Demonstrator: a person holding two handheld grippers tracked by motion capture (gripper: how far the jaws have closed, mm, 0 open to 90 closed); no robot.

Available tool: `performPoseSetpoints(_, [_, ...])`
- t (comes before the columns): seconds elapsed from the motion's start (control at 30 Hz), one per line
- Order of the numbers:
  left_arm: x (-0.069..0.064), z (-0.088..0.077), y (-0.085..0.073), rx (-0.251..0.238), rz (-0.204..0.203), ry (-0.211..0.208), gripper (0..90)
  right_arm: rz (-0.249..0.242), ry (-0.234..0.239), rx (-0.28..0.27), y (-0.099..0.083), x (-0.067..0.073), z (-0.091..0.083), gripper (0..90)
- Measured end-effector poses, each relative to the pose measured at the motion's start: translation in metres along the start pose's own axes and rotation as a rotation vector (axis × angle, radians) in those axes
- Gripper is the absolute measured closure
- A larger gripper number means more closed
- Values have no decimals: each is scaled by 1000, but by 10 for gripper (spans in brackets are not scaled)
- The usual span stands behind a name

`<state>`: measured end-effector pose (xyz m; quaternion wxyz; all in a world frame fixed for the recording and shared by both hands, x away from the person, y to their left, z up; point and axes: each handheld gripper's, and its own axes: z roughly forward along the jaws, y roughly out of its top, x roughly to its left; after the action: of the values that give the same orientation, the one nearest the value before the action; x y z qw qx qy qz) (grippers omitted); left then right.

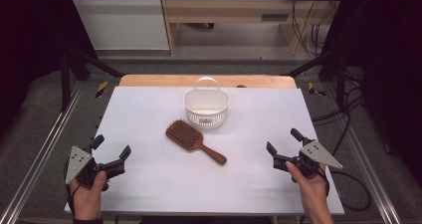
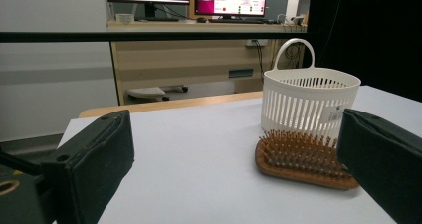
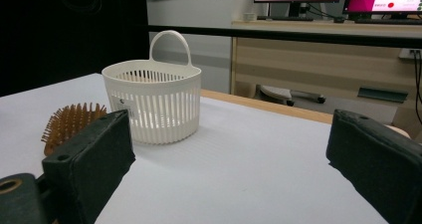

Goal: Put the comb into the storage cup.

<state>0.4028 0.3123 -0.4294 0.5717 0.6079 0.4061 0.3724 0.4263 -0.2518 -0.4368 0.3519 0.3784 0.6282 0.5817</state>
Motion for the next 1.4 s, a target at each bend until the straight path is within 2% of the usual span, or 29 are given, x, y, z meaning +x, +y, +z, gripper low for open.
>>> performPoseSetpoints(0.17, [-5, 5, -1, 19, 13, -5, 29, 0, -1, 7, 0, 2, 1, 50])
performPoseSetpoints(0.3, [-9, 12, -2, 46, 31, -6, 38, 10, -8, 34, -2, 3, 3, 56])
performPoseSetpoints(0.37, [-10, 18, -5, 79, 47, 11, 44, 16, -11, 43, -2, 3, 4, 58])
performPoseSetpoints(0.43, [-10, 27, -7, 114, 13, 18, 57, 20, -13, 55, -3, 3, 5, 62])
performPoseSetpoints(0.47, [-9, 35, -10, 146, 17, 19, 65, 20, -14, 68, -4, 3, 6, 66])
performPoseSetpoints(0.63, [-4, 48, -12, 159, 8, 12, 74, 17, -14, 91, -7, 6, 10, 69])
performPoseSetpoints(0.7, [-2, 54, -11, 165, -24, 4, 99, 14, -9, 103, -8, 8, 12, 65])
performPoseSetpoints(0.73, [-3, 58, -9, 171, -31, 5, 140, 15, -7, 109, -8, 9, 12, 65])
performPoseSetpoints(0.8, [-8, 67, -5, 186, -19, -14, 238, 9, 1, 121, -9, 11, 15, 66])
performPoseSetpoints(0.83, [-11, 71, -3, 187, -12, -23, 238, 9, 1, 121, -9, 11, 15, 66])
performPoseSetpoints(0.87, [-16, 79, 3, 201, -5, -50, 322, 10, 6, 127, -10, 12, 15, 67])
performPoseSetpoints(0.9, [-16, 79, 3, 201, -5, -50, 364, 10, 6, 127, -10, 12, 15, 67])
performPoseSetpoints(0.93, [-18, 84, 5, 214, 2, -64, 364, 10, 8, 129, -9, 12, 15, 68])
performPoseSetpoints(0.97, [-20, 88, 6, 229, 15, -83, 502, 14, 14, 132, -9, 13, 15, 66])
performPoseSetpoints(1.0, [-22, 95, 8, 251, 36, -85, 534, 17, 14, 136, -9, 13, 15, 66])
performPoseSetpoints(1.1, [-21, 102, 8, 274, 14, -108, 672, 23, 20, 142, -10, 12, 15, 66])
performPoseSetpoints(1.13, [-20, 105, 7, 286, 4, -110, 672, 23, 20, 142, -10, 12, 15, 66])
performPoseSetpoints(1.17, [-18, 108, 8, 297, -4, -117, 736, 26, 20, 143, -10, 12, 15, 69])
performPoseSetpoints(1.23, [-15, 115, 8, 315, -11, -124, 781, 42, 19, 141, -9, 13, 15, 70])
performPoseSetpoints(1.33, [-12, 124, 10, 352, 16, -113, 826, 40, 21, 144, -9, 15, 16, 71])
performPoseSetpoints(1.4, [-10, 130, 10, 379, 19, -127, 866, 33, 25, 150, -10, 17, 16, 71])
